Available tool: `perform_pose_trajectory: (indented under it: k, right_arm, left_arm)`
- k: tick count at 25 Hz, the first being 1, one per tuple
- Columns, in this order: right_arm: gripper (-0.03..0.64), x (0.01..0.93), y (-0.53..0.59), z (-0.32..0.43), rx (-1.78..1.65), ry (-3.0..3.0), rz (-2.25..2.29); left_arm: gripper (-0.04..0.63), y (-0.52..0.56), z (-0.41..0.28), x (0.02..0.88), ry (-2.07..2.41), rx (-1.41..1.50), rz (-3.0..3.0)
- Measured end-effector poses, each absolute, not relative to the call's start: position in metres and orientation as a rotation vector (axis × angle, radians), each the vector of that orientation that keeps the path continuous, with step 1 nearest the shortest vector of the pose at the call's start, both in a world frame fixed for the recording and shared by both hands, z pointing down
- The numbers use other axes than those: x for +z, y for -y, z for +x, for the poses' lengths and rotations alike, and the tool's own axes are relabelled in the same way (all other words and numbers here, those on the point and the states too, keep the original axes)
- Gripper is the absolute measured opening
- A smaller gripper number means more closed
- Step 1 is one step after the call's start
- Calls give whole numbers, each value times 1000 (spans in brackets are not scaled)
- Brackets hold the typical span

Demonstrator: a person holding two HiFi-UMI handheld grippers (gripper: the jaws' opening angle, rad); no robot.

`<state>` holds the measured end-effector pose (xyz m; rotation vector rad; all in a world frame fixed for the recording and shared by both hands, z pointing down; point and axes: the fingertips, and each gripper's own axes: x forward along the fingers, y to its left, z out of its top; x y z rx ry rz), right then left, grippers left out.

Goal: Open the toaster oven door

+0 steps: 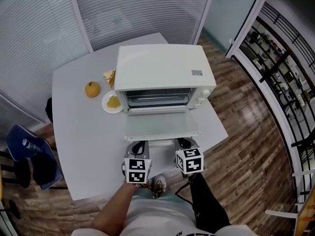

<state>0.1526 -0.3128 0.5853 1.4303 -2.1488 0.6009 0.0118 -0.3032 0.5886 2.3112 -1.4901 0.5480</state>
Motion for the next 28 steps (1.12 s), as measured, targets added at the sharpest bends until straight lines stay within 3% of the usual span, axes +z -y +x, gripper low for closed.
perform_pose_trajectory:
  k: [28]
  right_arm:
    - [3,652,285,161,588,2194,1600]
  left_arm:
    - [57,281,17,667,1506,439,2150]
